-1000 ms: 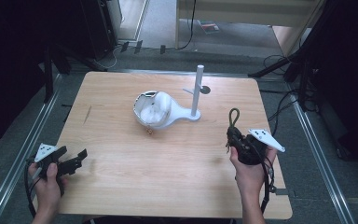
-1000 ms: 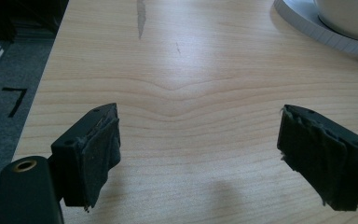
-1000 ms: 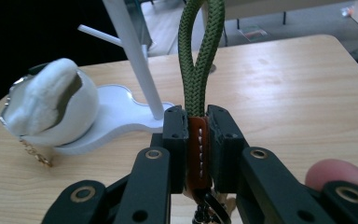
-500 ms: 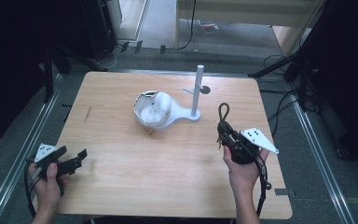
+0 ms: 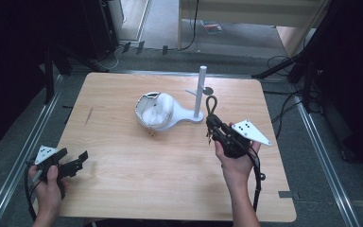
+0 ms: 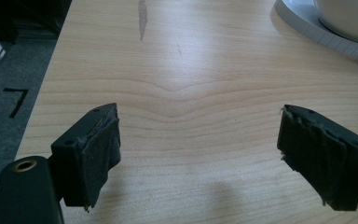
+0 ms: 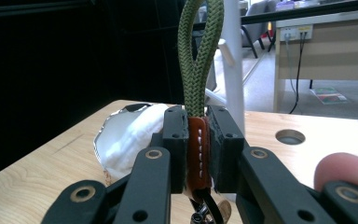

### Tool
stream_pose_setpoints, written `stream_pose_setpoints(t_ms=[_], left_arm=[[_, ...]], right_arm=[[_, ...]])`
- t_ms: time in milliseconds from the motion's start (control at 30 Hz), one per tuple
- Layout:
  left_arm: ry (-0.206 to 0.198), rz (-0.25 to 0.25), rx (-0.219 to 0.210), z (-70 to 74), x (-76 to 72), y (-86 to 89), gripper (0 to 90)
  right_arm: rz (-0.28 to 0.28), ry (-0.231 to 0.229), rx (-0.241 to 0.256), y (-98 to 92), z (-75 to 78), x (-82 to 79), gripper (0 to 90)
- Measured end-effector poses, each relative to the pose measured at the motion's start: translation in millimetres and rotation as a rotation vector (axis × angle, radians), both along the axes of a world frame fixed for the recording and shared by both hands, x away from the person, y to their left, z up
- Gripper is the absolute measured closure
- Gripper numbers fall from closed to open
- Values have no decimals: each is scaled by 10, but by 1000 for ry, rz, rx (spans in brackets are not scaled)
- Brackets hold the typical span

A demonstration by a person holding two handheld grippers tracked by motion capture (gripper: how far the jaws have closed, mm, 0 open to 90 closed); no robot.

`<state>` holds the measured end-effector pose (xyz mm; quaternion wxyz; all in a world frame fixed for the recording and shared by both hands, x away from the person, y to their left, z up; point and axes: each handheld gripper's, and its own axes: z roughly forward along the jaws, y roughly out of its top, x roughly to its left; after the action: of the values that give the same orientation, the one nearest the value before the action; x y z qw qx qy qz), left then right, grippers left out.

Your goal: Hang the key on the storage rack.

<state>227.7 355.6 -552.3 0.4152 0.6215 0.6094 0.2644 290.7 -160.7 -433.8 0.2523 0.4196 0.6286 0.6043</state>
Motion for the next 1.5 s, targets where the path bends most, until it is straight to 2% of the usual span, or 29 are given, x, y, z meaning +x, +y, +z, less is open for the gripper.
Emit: stream_pose_setpoints(t_ms=[300, 667, 1033, 1500], left_arm=[[-8, 2, -5, -3, -1, 0, 141], [-5, -1, -4, -1, -3, 5, 140], [-6, -2, -3, -2, -1, 3, 140], [-5, 0, -6, -1, -2, 3, 141]], right_arm=[[41, 36, 45, 123, 76, 235, 797], [30, 96, 47, 168, -25, 506, 796], [43, 157, 101, 111, -67, 695, 794], [35, 211, 73, 168, -192, 839, 797]])
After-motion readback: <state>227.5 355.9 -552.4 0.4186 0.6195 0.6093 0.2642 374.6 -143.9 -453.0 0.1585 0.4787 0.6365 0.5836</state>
